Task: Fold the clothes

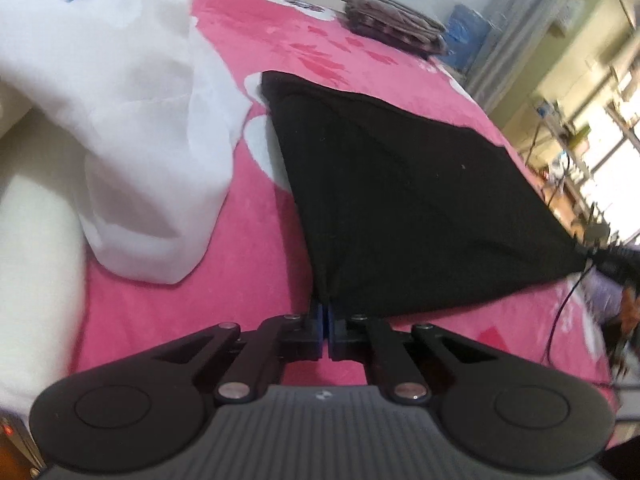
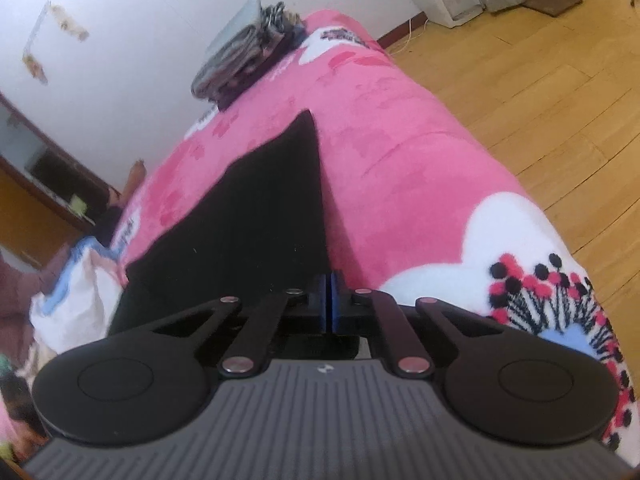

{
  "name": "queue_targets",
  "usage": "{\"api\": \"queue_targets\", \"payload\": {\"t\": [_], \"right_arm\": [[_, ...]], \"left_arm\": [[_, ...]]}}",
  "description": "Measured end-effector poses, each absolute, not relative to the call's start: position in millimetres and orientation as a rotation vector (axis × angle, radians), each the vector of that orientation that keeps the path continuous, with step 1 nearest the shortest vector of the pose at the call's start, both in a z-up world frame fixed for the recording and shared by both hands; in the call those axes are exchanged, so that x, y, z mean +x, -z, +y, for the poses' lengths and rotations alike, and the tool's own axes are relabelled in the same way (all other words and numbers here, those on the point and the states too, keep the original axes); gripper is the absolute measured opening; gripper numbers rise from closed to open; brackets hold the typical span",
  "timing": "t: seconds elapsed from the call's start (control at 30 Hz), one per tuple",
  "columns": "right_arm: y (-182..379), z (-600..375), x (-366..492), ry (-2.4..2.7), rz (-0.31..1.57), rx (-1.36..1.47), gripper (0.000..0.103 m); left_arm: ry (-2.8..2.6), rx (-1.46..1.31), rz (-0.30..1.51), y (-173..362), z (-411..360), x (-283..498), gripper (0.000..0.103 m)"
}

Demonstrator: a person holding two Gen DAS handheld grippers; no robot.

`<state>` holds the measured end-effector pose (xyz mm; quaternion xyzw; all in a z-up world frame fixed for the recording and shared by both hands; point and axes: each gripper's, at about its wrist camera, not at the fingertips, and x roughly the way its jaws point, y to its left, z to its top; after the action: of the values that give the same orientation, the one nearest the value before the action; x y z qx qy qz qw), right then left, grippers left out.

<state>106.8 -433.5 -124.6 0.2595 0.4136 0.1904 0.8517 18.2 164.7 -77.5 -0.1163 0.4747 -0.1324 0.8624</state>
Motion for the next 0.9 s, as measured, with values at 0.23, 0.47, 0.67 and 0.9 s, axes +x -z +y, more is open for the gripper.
{"api": "queue_targets", "payload": {"t": [0.23,0.47,0.67,0.9], "right_arm": [[136.3,-437.2,106.3,-0.380,0.912,0.510,0.001],[136.4,-429.5,108.1,-0.389,0.965,0.418,0.004],[88.1,-409.3,94.2,-0.449,0.868,0.157,0.005],[70.7,-288.6,82.8,-0.886,0.792,-0.105,0.005]], "left_arm": [[0.299,-0.082,1.034,95.7,150.9,18.4,0.003],[0.307,-0.036,1.053,88.8,152.4,14.2,0.020],[0.252,0.015,0.968,59.6,161.9,0.5,0.025],[0.529,0.179,0.853,58.4,88.5,23.0,0.025]]}}
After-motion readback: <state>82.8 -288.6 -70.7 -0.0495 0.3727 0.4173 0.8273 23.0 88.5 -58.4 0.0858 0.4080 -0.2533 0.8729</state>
